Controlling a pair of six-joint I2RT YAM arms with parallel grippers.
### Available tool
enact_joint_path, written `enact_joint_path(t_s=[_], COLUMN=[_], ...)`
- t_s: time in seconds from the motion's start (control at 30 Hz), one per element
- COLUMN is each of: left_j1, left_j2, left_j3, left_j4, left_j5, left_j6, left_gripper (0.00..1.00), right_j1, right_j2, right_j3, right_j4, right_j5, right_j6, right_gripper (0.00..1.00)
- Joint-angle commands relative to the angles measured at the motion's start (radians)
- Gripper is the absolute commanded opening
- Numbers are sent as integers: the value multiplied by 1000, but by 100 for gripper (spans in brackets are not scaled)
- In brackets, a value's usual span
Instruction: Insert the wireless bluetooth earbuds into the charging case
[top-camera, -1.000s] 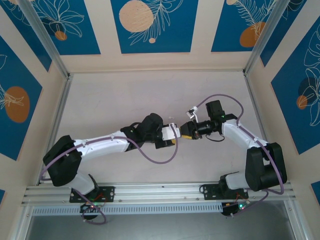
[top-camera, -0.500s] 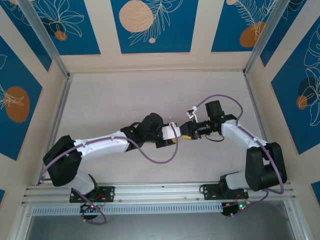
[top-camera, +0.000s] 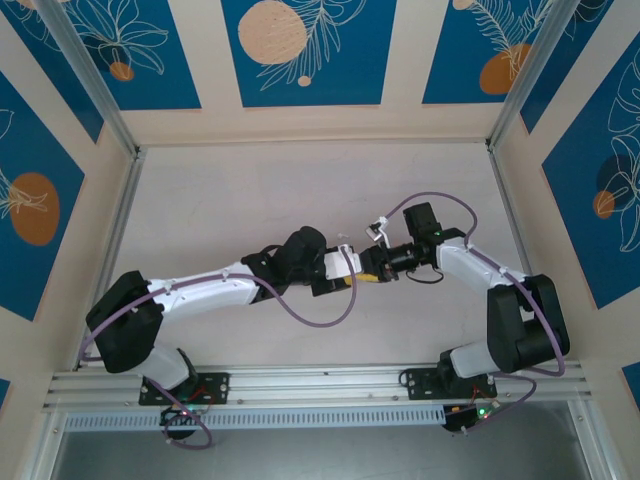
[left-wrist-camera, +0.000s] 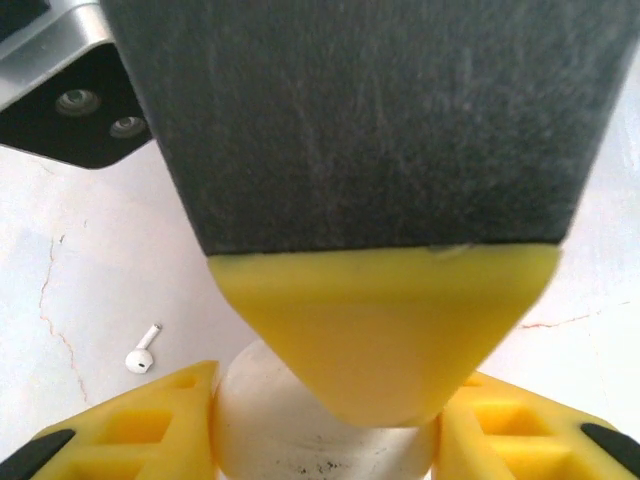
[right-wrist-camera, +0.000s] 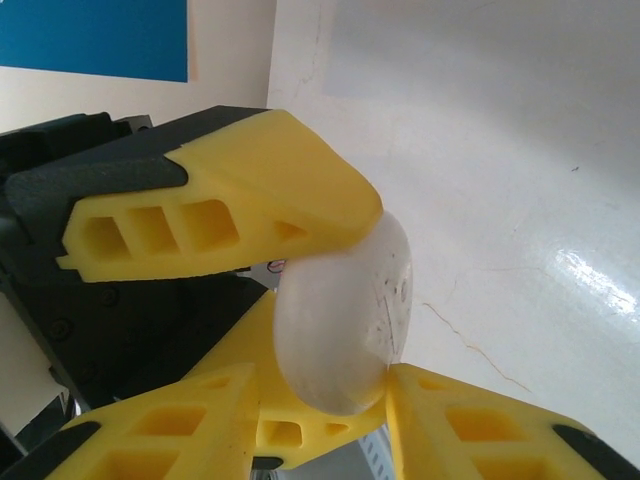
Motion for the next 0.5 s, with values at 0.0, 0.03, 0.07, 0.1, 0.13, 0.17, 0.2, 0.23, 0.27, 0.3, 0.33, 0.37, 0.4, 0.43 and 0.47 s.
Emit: enact_joint_path(t_s=[0.0,0.03,0.07,0.1,0.13,0.17,0.2,0.23,0.27,0.3,0.33,0.37,0.4,0.43,0.47], left_j1=[-20,-22,-24,-25,-26,-26,-28,-28,-29,-29,-29,-30,-29,-29,-30], left_j2=[-23,-25,-24,-25,-27,-27,-28,-30,-31,-34,-36,-39,-42,-44,-48], left_j3=[24,26,29,31,34,35,36,36,36,34,34,32,31,29,27], left_j4=[12,9,7,4,0,-2,-4,-4,-3,-4,-4,-3,-4,-3,-2], left_j5=[-5,-5,-5,-5,-6,-8,-8,-8,-8,-9,-9,-9,-12,-13,-14], left_j6=[-9,-9,-9,-8,-8,-8,-8,-6,-6,-8,-8,-9,-10,-10,-9], left_gripper=[32,32,32,32,33,33,33,34,34,34,35,36,37,37,37], right_j1=[16,18,20,22,25,26,26,29,28,28,28,28,29,28,28], right_j2=[16,19,20,20,20,18,17,15,15,16,16,14,12,10,7], right_j3=[30,31,32,32,34,34,34,33,34,36,36,35,36,38,38], right_j4=[12,15,18,22,23,23,24,23,23,23,23,23,24,23,24], right_j5=[-29,-29,-30,-26,-23,-19,-16,-13,-12,-12,-11,-10,-7,-3,0], right_j6=[10,13,15,16,19,19,19,18,18,19,19,18,18,19,19], right_gripper=[35,34,32,30,28,27,26,25,25,24,23,22,21,21,21])
